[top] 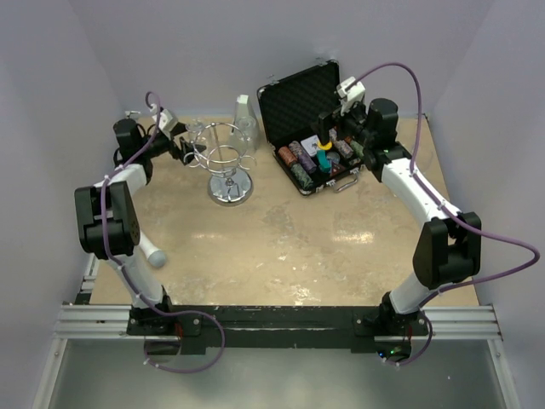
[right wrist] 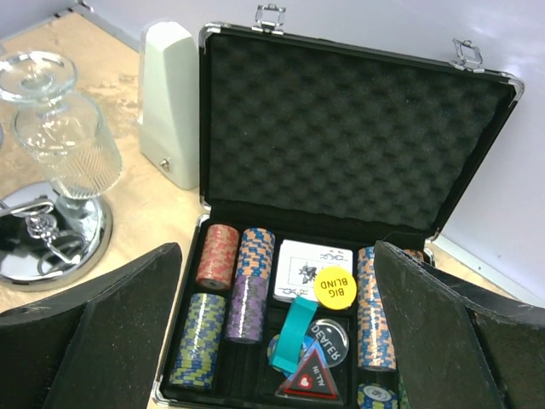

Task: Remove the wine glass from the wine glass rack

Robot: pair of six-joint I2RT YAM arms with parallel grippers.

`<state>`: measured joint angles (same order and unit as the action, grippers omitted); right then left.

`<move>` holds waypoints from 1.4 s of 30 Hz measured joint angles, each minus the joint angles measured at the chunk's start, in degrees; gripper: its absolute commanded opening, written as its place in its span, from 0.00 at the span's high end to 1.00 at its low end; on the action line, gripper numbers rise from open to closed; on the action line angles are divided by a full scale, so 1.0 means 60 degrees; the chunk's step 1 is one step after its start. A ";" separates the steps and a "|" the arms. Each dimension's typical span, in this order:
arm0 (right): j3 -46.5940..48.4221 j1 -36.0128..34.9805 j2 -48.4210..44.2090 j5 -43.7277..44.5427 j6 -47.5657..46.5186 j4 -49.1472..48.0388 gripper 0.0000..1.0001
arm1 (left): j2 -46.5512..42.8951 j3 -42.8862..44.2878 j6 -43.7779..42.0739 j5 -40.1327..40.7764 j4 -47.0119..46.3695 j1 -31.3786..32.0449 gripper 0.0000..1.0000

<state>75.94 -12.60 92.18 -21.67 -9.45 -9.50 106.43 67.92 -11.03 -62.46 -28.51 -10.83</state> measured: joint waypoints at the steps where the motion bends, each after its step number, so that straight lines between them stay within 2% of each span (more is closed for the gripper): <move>1: 0.0000 -0.0018 0.0000 0.0022 -0.0076 0.0047 0.01 | 0.0087 -0.0004 0.0244 -0.0106 -0.0331 0.0007 0.08; 8: 0.0229 -0.0266 0.0000 0.0288 -0.0652 0.0659 0.01 | 0.0572 -0.0055 0.1140 -0.0495 -0.1679 0.0026 0.16; 18: 0.0521 -0.0987 0.0004 0.0699 -0.1439 0.1020 0.01 | 0.0590 -0.0178 0.1155 -0.0714 -0.2193 0.0080 0.53; 25: 0.0616 -0.1078 0.0015 0.0769 -0.1519 0.1013 0.01 | 0.0528 -0.0215 0.1107 -0.0616 -0.2237 0.0066 0.74; 29: 0.0623 -0.1078 0.0015 0.0776 -0.1504 0.1009 0.01 | 0.0514 -0.0266 0.1931 -0.0565 -0.2612 -0.0022 0.98; 35: 0.0623 -0.1078 0.0015 0.0776 -0.1428 0.0947 0.01 | 0.0492 -0.0273 0.2925 -0.0561 -0.3122 -0.0273 1.00; 42: 0.0623 -0.1078 0.0015 0.0772 -0.1319 0.0845 0.02 | 0.0455 -0.0273 0.3151 -0.0284 -0.3067 -0.0393 1.00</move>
<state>79.68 -19.07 92.27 -17.04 -17.37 -4.43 109.16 66.28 7.88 -64.16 -46.92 -13.19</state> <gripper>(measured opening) 0.985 0.736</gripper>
